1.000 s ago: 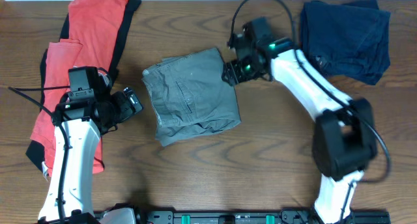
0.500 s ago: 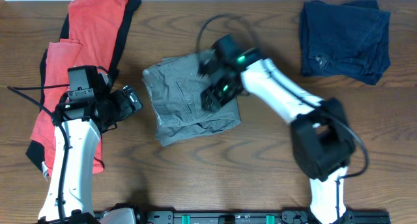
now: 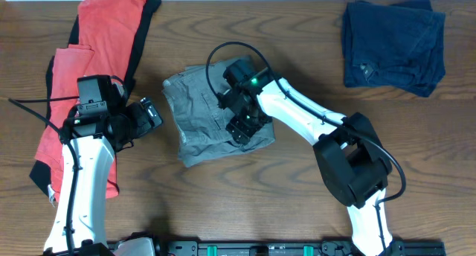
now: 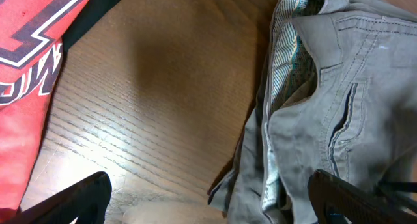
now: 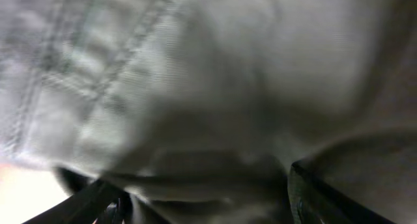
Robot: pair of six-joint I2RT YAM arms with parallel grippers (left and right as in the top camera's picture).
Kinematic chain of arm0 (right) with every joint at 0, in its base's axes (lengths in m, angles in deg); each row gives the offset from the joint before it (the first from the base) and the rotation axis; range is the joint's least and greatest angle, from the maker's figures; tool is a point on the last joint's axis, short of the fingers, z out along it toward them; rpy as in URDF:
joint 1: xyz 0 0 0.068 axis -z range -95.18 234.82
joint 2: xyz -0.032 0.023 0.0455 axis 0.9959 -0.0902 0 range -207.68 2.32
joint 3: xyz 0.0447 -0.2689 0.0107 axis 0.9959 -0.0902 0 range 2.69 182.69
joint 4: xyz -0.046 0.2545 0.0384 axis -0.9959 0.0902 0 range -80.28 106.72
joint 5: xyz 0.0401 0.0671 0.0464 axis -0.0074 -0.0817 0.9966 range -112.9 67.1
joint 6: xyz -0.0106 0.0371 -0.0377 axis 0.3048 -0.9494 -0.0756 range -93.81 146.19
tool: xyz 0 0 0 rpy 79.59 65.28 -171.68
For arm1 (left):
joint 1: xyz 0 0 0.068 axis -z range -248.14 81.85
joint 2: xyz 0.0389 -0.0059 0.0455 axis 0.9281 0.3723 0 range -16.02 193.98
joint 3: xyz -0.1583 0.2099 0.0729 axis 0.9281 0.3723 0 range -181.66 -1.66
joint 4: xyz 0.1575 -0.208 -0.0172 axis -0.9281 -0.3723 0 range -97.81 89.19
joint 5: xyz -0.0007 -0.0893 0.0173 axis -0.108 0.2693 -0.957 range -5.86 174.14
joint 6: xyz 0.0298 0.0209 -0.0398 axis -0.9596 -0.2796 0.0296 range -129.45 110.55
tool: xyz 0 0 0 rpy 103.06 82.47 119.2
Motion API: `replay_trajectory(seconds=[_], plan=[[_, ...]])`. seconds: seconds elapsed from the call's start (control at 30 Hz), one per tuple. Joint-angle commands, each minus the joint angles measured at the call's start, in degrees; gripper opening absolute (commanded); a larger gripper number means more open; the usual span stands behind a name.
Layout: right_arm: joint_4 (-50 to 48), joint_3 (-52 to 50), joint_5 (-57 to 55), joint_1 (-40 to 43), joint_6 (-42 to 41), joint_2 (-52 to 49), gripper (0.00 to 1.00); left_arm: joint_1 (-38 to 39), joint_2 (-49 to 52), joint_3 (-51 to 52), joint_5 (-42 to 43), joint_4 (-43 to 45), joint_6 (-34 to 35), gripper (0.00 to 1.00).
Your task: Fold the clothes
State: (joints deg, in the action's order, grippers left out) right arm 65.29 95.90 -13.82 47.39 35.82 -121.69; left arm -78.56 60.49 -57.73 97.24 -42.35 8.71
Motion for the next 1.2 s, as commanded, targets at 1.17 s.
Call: replay_trajectory(seconds=[1.17], plan=[[-0.9, 29.7, -4.9, 8.4, -2.6, -8.8, 0.91, -0.2, 0.5, -1.4, -0.8, 1.1, -0.5, 0.98]])
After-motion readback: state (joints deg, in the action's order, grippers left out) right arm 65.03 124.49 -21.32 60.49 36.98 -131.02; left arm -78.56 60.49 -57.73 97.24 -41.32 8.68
